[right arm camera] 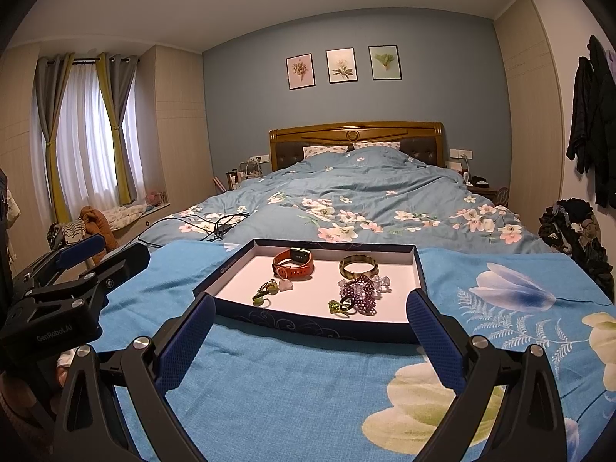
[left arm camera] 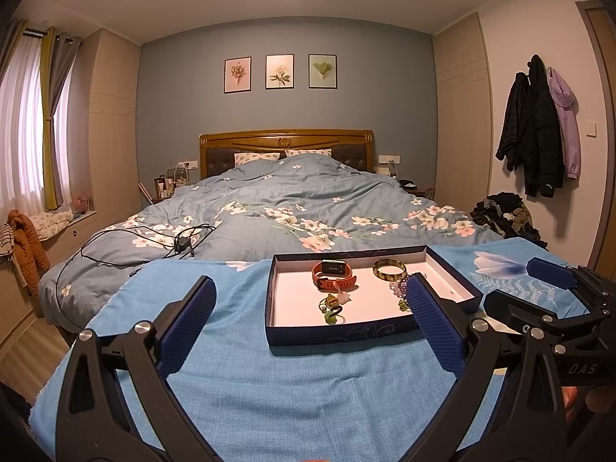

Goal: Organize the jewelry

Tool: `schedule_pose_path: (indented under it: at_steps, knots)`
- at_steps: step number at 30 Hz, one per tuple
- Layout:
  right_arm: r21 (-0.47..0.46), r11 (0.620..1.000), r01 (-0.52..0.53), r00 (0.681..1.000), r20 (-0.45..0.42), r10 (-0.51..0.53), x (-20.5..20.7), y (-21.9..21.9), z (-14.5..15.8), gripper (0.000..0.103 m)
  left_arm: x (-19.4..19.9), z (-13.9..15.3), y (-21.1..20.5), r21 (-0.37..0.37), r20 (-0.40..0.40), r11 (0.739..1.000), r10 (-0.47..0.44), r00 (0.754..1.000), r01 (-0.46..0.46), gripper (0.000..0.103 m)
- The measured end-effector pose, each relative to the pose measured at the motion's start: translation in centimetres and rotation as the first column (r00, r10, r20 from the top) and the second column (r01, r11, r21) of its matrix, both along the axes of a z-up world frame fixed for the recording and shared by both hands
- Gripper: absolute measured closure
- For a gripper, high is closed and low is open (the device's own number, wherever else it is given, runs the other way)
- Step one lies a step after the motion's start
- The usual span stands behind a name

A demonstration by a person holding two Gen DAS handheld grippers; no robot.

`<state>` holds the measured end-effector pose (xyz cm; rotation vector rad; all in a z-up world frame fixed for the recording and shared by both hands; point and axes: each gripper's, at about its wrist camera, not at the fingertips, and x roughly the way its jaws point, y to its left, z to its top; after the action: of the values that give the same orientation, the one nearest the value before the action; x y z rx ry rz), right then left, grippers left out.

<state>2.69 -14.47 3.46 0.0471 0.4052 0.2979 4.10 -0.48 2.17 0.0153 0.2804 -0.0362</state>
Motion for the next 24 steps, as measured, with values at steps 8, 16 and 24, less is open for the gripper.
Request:
schedule_pose_path:
  at_steps: [8,16,24]
  knots:
    - [0.002,1.000,0.001,1.000,0.001,-0.001,0.17,0.00,0.16,0.007,0.02,0.04,-0.02,0.000,0.002,1.000,0.000,1.000,0.000,0.006]
    - [0.003,1.000,0.000,1.000,0.001,0.000,0.16,0.07,0.13,0.007,0.09,0.05,0.02,0.000,0.001,1.000,-0.002,1.000,0.002,0.006]
    - [0.001,1.000,0.001,1.000,0.000,-0.001,0.17,-0.02,0.17,0.007,0.05,0.06,0.00,0.001,0.002,1.000,-0.003,1.000,0.003,0.006]
